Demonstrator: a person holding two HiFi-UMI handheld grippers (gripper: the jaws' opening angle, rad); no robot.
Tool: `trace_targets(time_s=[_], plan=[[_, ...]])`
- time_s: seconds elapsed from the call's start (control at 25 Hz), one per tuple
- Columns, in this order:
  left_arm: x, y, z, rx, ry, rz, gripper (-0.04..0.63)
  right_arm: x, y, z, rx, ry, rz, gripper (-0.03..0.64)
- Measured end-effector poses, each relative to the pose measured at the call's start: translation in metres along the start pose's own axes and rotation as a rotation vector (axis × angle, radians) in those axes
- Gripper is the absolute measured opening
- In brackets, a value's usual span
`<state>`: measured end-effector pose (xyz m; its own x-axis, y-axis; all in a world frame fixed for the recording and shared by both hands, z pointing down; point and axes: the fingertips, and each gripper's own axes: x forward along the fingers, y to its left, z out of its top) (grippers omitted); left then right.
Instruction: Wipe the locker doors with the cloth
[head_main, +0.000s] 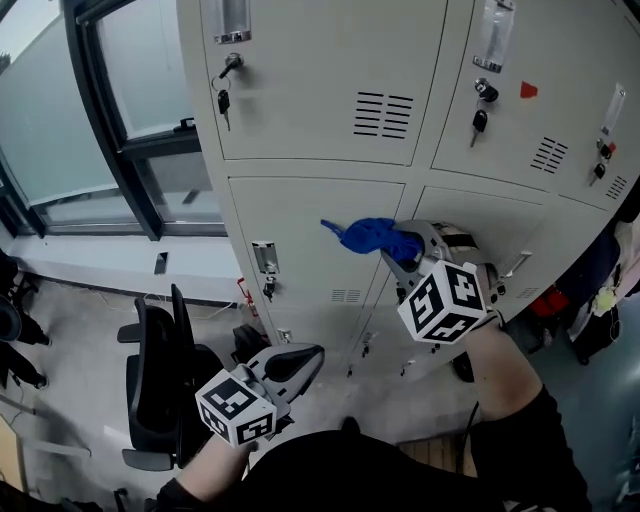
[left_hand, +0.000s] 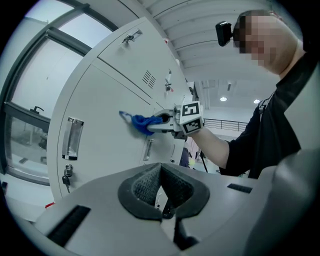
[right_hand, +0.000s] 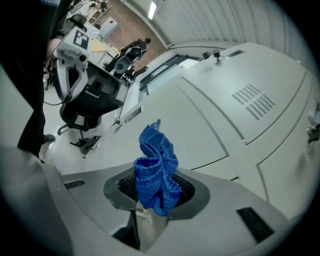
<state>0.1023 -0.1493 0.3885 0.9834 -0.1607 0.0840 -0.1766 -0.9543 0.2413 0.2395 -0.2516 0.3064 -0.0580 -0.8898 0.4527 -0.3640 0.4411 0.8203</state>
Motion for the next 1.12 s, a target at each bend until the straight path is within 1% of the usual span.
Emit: trace_targets(time_s=[0.16,0.36,0.48,0.64,0.76,0.92,1.12], plan=[[-0.002,0.004,-0.007,-0.016,0.008,0.014,0.008,0.036,0.055,-0.016,-0.058,0.08,0.12,0.103],[-0.008,0.006,-0.012,-0.027,0.015,0.026,0.008,0.074,0.119,-0.043,-0.101,0.189,0.248,0.103],[-0.015,0.011,-0.015,-0.036,0.019,0.044,0.008,0.091,0.153,-0.056,-0.139,0.254,0.31,0.103],[-0.023,0.015,-0.018,-0.046,0.022,0.067,0.008,0.112,0.186,-0.069,-0.153,0.294,0.377,0.103],[-0.029,0.018,-0.021,-0.052,0.027,0.083,0.008,0.124,0.204,-0.077,-0.164,0.307,0.399,0.103],[-0.035,0.02,-0.023,-0.05,0.036,0.097,0.008,0.131,0.211,-0.077,-0.164,0.313,0.395,0.103],[-0.039,0.019,-0.022,-0.042,0.038,0.099,0.008,0.139,0.225,-0.083,-0.186,0.335,0.416,0.103]])
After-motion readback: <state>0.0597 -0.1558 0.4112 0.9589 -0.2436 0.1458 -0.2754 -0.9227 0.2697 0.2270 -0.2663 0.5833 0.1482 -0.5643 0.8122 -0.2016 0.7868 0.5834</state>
